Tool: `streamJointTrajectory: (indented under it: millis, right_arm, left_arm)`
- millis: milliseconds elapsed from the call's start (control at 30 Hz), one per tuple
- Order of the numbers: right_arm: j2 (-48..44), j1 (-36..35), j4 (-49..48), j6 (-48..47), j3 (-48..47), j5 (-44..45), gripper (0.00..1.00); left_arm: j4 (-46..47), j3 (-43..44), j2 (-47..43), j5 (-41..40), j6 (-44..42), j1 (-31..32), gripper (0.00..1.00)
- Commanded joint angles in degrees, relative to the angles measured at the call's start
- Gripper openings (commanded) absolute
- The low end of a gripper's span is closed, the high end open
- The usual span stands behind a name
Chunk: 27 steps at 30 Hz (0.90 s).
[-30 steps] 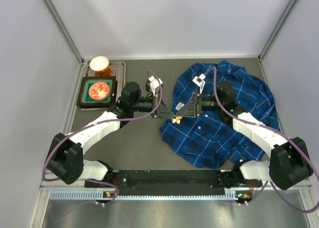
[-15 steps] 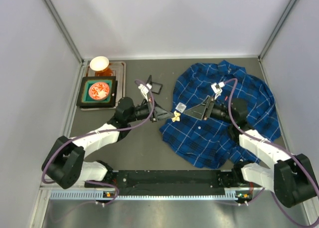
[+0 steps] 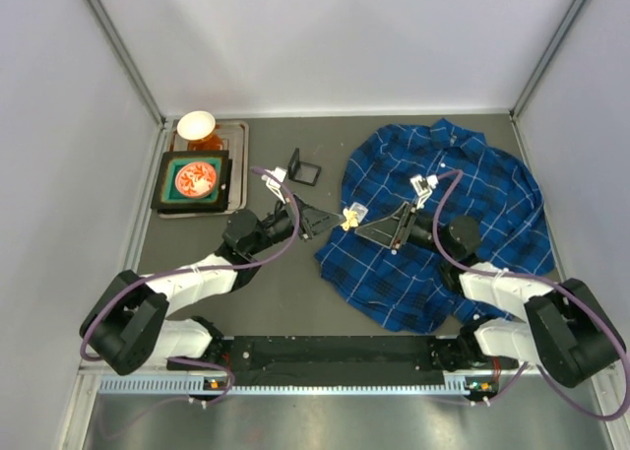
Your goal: Remove the brooch from the garment
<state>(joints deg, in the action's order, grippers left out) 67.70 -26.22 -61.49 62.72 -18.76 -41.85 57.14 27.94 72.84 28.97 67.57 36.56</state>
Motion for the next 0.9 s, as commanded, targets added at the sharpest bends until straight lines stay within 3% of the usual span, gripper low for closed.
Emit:
streamJointTrajectory:
  millis: [0, 133, 333, 633, 867]
  right_arm:
    - [2.3, -0.4, -12.1, 2.5, 0.6, 1.4, 0.35]
    - [2.4, -0.9, -12.4, 2.8, 0.4, 2.7, 0.32]
    - [-0.5, -0.9, -7.2, 0.3, 0.0, 3.4, 0.37]
    - [-11.5, -0.9, 10.7, -7.6, -0.4, 3.6, 0.45]
    - [-10.4, -1.3, 10.3, -7.4, -3.1, 3.4, 0.44]
  left_arm:
    - [6.7, -0.3, -0.9, -0.8, -0.1, 0.6, 0.0]
    - [5.0, -0.3, -1.1, -1.2, -1.4, 1.2, 0.0]
    - [2.5, 0.1, -1.7, -2.4, -2.7, 1.8, 0.0]
    - [-6.0, 2.3, -4.8, -4.3, -6.7, 1.9, 0.0]
    - [-5.0, 2.6, -3.6, -3.5, -6.5, 2.5, 0.0]
